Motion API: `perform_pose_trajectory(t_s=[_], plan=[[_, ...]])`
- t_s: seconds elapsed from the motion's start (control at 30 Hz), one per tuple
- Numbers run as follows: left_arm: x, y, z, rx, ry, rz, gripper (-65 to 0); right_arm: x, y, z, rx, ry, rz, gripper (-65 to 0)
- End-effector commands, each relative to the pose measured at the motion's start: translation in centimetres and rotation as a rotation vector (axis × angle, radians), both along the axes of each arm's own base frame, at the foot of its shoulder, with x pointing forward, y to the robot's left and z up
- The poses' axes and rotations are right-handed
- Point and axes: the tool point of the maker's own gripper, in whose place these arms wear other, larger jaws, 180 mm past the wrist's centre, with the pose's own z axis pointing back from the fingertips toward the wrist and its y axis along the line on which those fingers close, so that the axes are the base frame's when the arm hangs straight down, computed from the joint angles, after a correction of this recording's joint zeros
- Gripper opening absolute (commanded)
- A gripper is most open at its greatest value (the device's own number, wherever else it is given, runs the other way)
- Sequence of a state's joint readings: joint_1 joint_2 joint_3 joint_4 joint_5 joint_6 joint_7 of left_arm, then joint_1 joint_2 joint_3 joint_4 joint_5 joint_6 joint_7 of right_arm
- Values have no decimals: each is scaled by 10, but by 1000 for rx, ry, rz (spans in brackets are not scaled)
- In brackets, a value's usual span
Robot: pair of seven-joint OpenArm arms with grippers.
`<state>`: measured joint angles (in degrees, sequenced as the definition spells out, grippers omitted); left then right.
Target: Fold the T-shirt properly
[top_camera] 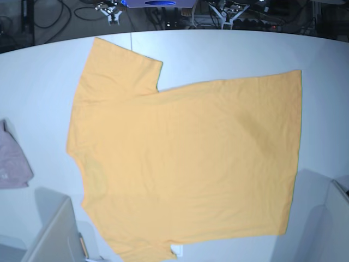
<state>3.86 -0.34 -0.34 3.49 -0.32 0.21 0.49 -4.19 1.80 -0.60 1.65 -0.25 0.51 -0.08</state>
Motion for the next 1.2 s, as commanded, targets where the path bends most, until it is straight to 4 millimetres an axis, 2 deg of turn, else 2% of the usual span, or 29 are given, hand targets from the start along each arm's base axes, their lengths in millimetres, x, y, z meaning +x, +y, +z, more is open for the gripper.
perform_pose_trajectory(t_s=[0.0,0.23,0.37,0.53,0.67,0.73,0.83,1.17], plan=[[-7,3,1,9,13,1,-650,-2,2,0,5,6,0,-650],[-11,3,1,9,19,2,-650,-3,2,0,6,5,2,-650],[-23,3,2,9,38,-4,-650,-4,2,0,6,8,2,-650],[-32,4,3,10,50,-4,-650,-17,-12,2,-14,23,5,-650],[-34,4,3,9,49,-19,-650,-23,-14,3,-16,17,8,-650],[-46,3,5,8,62,-21,-650,-31,-13,4,-13,13,10,-650],[-55,3,6,6,56,-26,-650,-38,-12,6,-10,-9,15,-650],[-66,42,22,56,-33,-61,-650,-67,-11,13,-7,-2,19,-650]])
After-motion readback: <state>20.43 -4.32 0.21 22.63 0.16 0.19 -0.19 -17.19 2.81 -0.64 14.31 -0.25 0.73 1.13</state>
